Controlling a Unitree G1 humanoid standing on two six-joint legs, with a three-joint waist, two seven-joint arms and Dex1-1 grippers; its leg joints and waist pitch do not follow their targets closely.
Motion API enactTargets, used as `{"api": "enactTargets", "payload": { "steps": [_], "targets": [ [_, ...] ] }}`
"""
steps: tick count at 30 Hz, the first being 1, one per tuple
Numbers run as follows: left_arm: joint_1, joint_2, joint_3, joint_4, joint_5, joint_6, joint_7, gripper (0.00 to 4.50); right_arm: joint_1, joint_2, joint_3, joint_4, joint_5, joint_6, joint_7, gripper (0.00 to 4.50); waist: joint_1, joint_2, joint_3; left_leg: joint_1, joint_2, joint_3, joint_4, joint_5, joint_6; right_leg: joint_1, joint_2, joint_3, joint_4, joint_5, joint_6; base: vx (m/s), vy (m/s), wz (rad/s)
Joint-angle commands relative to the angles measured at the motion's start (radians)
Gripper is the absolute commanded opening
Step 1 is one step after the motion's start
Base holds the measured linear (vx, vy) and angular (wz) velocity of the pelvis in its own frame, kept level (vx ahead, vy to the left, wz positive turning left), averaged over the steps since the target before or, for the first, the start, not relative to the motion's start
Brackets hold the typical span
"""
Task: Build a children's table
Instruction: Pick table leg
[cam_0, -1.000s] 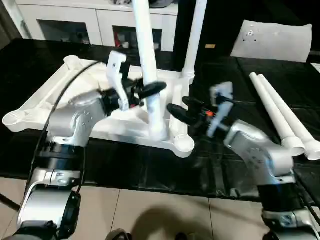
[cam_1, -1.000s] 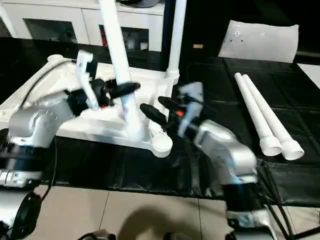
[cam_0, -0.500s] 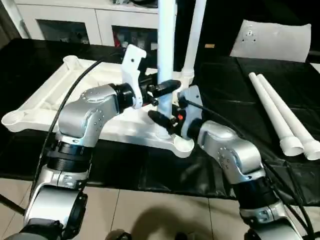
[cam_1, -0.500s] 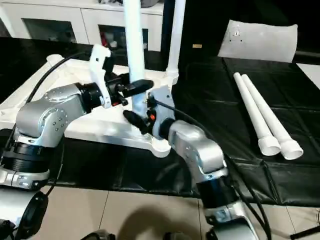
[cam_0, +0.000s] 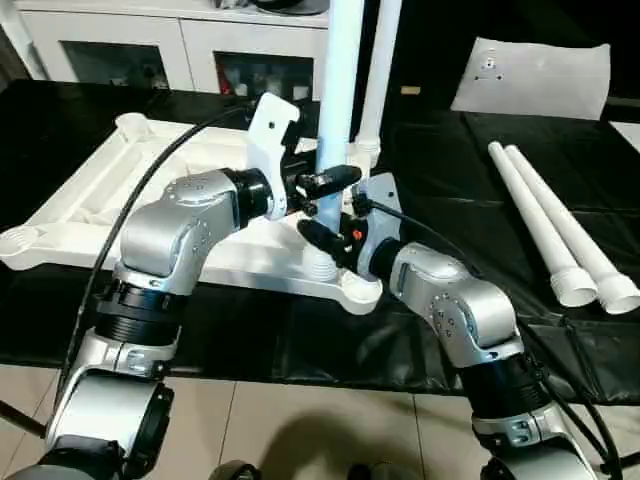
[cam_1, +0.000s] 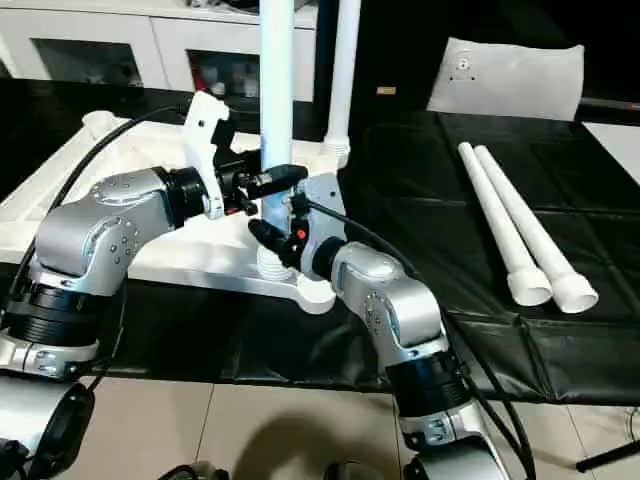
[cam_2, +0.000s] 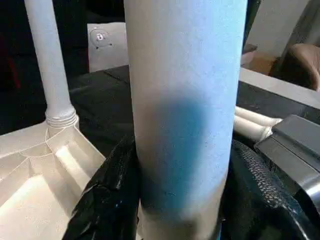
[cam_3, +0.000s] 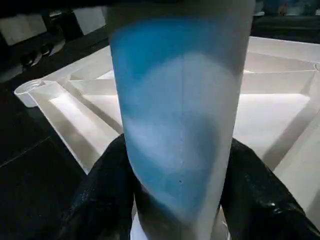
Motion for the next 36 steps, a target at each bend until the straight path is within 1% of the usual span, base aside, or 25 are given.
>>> {"api": "enactTargets", "payload": {
  "steps": [1, 2, 3, 6, 7, 8, 9, 10, 12, 13, 14, 15, 16, 17, 18, 19, 20, 22, 24, 25, 27, 28, 30, 34, 36],
  "targets": [
    [-0.025, 0.012, -0.012, 0.002, 0.039, -0.002, 0.026, 1.88, -0.01, 0.002, -0.033, -0.012, 0.011, -0.009, 0.008, 1.92, 0.0, 0.006, -0.08, 0.004, 0.022, -0.006, -0.079, -0.16, -0.034, 0.063, -0.069, 0.049, -0.075, -0.34, -0.095, 0.0, 0.0, 0.0],
    [-0.025, 0.003, 0.002, 0.002, 0.021, 0.01, 0.025, 2.44, -0.009, 0.0, -0.037, -0.011, 0.017, -0.018, 0.022, 1.91, -0.001, 0.004, -0.08, 0.003, 0.021, -0.005, -0.078, -0.162, -0.034, 0.063, -0.069, 0.049, -0.077, -0.341, -0.095, 0.0, 0.0, 0.0],
    [-0.023, -0.004, 0.014, 0.0, 0.006, 0.017, 0.023, 2.58, -0.007, -0.005, -0.038, -0.011, 0.025, -0.03, 0.042, 1.91, -0.001, 0.004, -0.081, 0.003, 0.021, -0.005, -0.078, -0.162, -0.034, 0.064, -0.069, 0.049, -0.075, -0.338, -0.097, 0.0, 0.0, 0.0],
    [-0.018, -0.01, 0.029, -0.005, -0.018, 0.027, 0.014, 2.68, 0.0, -0.016, -0.042, -0.019, 0.041, -0.042, 0.079, 1.91, 0.001, 0.006, -0.081, 0.003, 0.021, -0.005, -0.077, -0.157, -0.028, 0.066, -0.069, 0.049, -0.075, -0.318, -0.11, 0.0, 0.0, 0.0],
    [-0.014, -0.019, 0.052, -0.01, -0.042, 0.029, 0.011, 2.93, 0.008, -0.027, -0.044, -0.031, 0.061, -0.042, 0.117, 1.91, 0.001, 0.006, -0.081, 0.003, 0.022, -0.005, -0.077, -0.155, -0.025, 0.066, -0.069, 0.049, -0.074, -0.311, -0.117, 0.0, 0.0, 0.0],
    [-0.013, -0.025, 0.065, -0.011, -0.053, 0.03, 0.012, 2.99, 0.012, -0.034, -0.044, -0.038, 0.071, -0.042, 0.138, 1.91, 0.001, 0.005, -0.082, 0.003, 0.021, -0.004, -0.076, -0.155, -0.022, 0.068, -0.068, 0.048, -0.074, -0.304, -0.121, 0.0, 0.0, 0.0],
    [-0.013, -0.025, 0.065, -0.011, -0.053, 0.03, 0.012, 2.99, 0.012, -0.034, -0.044, -0.038, 0.071, -0.042, 0.138, 1.91, 0.001, 0.005, -0.082, 0.002, 0.022, -0.004, -0.075, -0.156, -0.02, 0.068, -0.068, 0.048, -0.073, -0.301, -0.124, 0.0, 0.0, 0.0],
    [-0.014, -0.028, 0.087, -0.014, -0.072, 0.044, 0.014, 3.04, 0.024, -0.052, -0.046, -0.058, 0.095, -0.033, 0.184, 1.91, 0.001, 0.002, -0.082, 0.002, 0.022, -0.004, -0.076, -0.154, -0.017, 0.068, -0.068, 0.048, -0.073, -0.298, -0.127, 0.0, 0.0, 0.0],
    [-0.016, -0.03, 0.101, -0.014, -0.081, 0.052, 0.02, 3.04, 0.031, -0.064, -0.049, -0.07, 0.108, -0.025, 0.211, 1.91, 0.001, 0.002, -0.08, 0.002, 0.022, -0.004, -0.075, -0.16, -0.011, 0.068, -0.067, 0.047, -0.075, -0.31, -0.128, 0.0, 0.0, 0.0],
    [-0.018, -0.035, 0.127, -0.02, -0.12, 0.082, 0.008, 3.12, 0.039, -0.071, -0.059, -0.082, 0.131, -0.016, 0.239, 1.91, 0.002, 0.001, -0.081, 0.003, 0.021, -0.002, -0.074, -0.158, -0.008, 0.069, -0.068, 0.048, -0.076, -0.321, -0.125, 0.0, 0.0, 0.0],
    [-0.019, -0.035, 0.129, -0.021, -0.124, 0.085, 0.007, 3.4, 0.04, -0.072, -0.06, -0.083, 0.134, -0.015, 0.242, 1.9, 0.004, 0.0, -0.08, 0.001, 0.021, -0.003, -0.074, -0.158, -0.005, 0.068, -0.069, 0.047, -0.078, -0.336, -0.124, 0.0, 0.0, 0.0],
    [-0.021, -0.04, 0.163, -0.026, -0.173, 0.119, -0.004, 3.43, 0.047, -0.087, -0.069, -0.095, 0.158, -0.006, 0.279, 1.89, 0.003, 0.001, -0.08, 0.003, 0.019, -0.003, -0.073, -0.164, -0.004, 0.067, -0.068, 0.045, -0.081, -0.36, -0.12, 0.0, 0.0, 0.0],
    [-0.02, -0.04, 0.182, -0.029, -0.204, 0.138, -0.016, 3.43, 0.053, -0.099, -0.075, -0.102, 0.177, 0.0, 0.307, 1.89, 0.003, -0.001, -0.08, 0.002, 0.018, -0.001, -0.071, -0.164, -0.002, 0.069, -0.069, 0.045, -0.08, -0.365, -0.121, 0.0, 0.0, 0.0],
    [-0.018, -0.039, 0.2, -0.034, -0.237, 0.157, -0.031, 3.42, 0.058, -0.113, -0.082, -0.109, 0.198, 0.007, 0.337, 1.89, 0.006, 0.0, -0.08, 0.001, 0.02, -0.003, -0.072, -0.156, 0.003, 0.068, -0.069, 0.045, -0.081, -0.367, -0.119, 0.0, 0.0, 0.0],
    [-0.017, -0.038, 0.205, -0.036, -0.248, 0.164, -0.038, 3.42, 0.06, -0.118, -0.085, -0.112, 0.206, 0.011, 0.347, 1.89, 0.007, -0.001, -0.08, 0.002, 0.021, -0.003, -0.073, -0.156, 0.005, 0.068, -0.068, 0.044, -0.082, -0.367, -0.119, 0.0, 0.0, 0.0],
    [-0.011, -0.034, 0.214, -0.04, -0.275, 0.181, -0.057, 3.42, 0.064, -0.132, -0.093, -0.117, 0.226, 0.02, 0.373, 1.89, 0.005, -0.001, -0.079, 0.001, 0.021, -0.004, -0.073, -0.157, 0.005, 0.067, -0.068, 0.044, -0.082, -0.371, -0.118, 0.0, 0.0, 0.0],
    [-0.005, -0.031, 0.225, -0.044, -0.304, 0.199, -0.074, 3.42, 0.067, -0.144, -0.101, -0.121, 0.247, 0.029, 0.397, 1.89, 0.007, 0.0, -0.079, 0.004, 0.02, -0.003, -0.072, -0.161, 0.008, 0.067, -0.069, 0.043, -0.083, -0.384, -0.118, 0.0, 0.0, 0.0],
    [0.008, -0.023, 0.227, -0.055, -0.34, 0.218, -0.114, 3.42, 0.068, -0.158, -0.12, -0.125, 0.282, 0.047, 0.429, 1.89, 0.007, -0.001, -0.078, 0.004, 0.02, -0.004, -0.073, -0.164, 0.011, 0.065, -0.068, 0.042, -0.087, -0.405, -0.111, 0.0, 0.0, 0.0],
    [0.014, -0.023, 0.231, -0.061, -0.36, 0.232, -0.13, 3.42, 0.07, -0.163, -0.131, -0.128, 0.299, 0.057, 0.445, 1.89, 0.007, -0.001, -0.077, 0.002, 0.02, -0.004, -0.073, -0.16, 0.012, 0.064, -0.068, 0.042, -0.088, -0.417, -0.105, 0.0, 0.0, 0.0],
    [0.022, -0.02, 0.238, -0.068, -0.393, 0.259, -0.155, 3.42, 0.071, -0.173, -0.142, -0.131, 0.323, 0.07, 0.466, 1.89, 0.007, 0.0, -0.078, 0.003, 0.019, -0.003, -0.072, -0.161, 0.012, 0.064, -0.068, 0.041, -0.089, -0.427, -0.101, 0.0, 0.0, 0.0],
    [0.029, -0.013, 0.234, -0.071, -0.404, 0.273, -0.173, 3.42, 0.073, -0.185, -0.147, -0.135, 0.338, 0.078, 0.487, 1.89, 0.008, -0.002, -0.079, 0.002, 0.021, -0.004, -0.073, -0.15, 0.014, 0.065, -0.068, 0.041, -0.089, -0.419, -0.101, 0.0, 0.0, 0.0],
    [0.033, -0.01, 0.238, -0.069, -0.426, 0.293, -0.188, 3.42, 0.075, -0.197, -0.149, -0.139, 0.353, 0.088, 0.506, 1.89, 0.009, 0.0, -0.08, 0.003, 0.021, -0.004, -0.073, -0.15, 0.013, 0.065, -0.067, 0.041, -0.087, -0.418, -0.101, 0.0, 0.0, 0.0],
    [0.037, -0.005, 0.242, -0.066, -0.449, 0.312, -0.207, 3.42, 0.078, -0.214, -0.15, -0.144, 0.372, 0.103, 0.531, 1.89, 0.009, -0.002, -0.079, 0.002, 0.02, -0.004, -0.073, -0.147, 0.016, 0.066, -0.067, 0.041, -0.088, -0.417, -0.103, 0.0, 0.0, 0.0],
    [0.037, 0.007, 0.229, -0.043, -0.421, 0.275, -0.217, 3.42, 0.086, -0.248, -0.141, -0.161, 0.395, 0.13, 0.574, 1.89, 0.01, -0.002, -0.078, 0.003, 0.02, -0.004, -0.073, -0.15, 0.017, 0.065, -0.068, 0.04, -0.093, -0.45, -0.086, 0.0, 0.0, 0.0],
    [0.043, 0.021, 0.209, -0.045, -0.396, 0.244, -0.238, 3.42, 0.088, -0.267, -0.132, -0.167, 0.391, 0.139, 0.591, 1.89, 0.01, -0.004, -0.077, 0.002, 0.019, -0.005, -0.073, -0.154, 0.015, 0.065, -0.068, 0.039, -0.095, -0.465, -0.079, 0.0, 0.0, 0.0]
  ]
}}
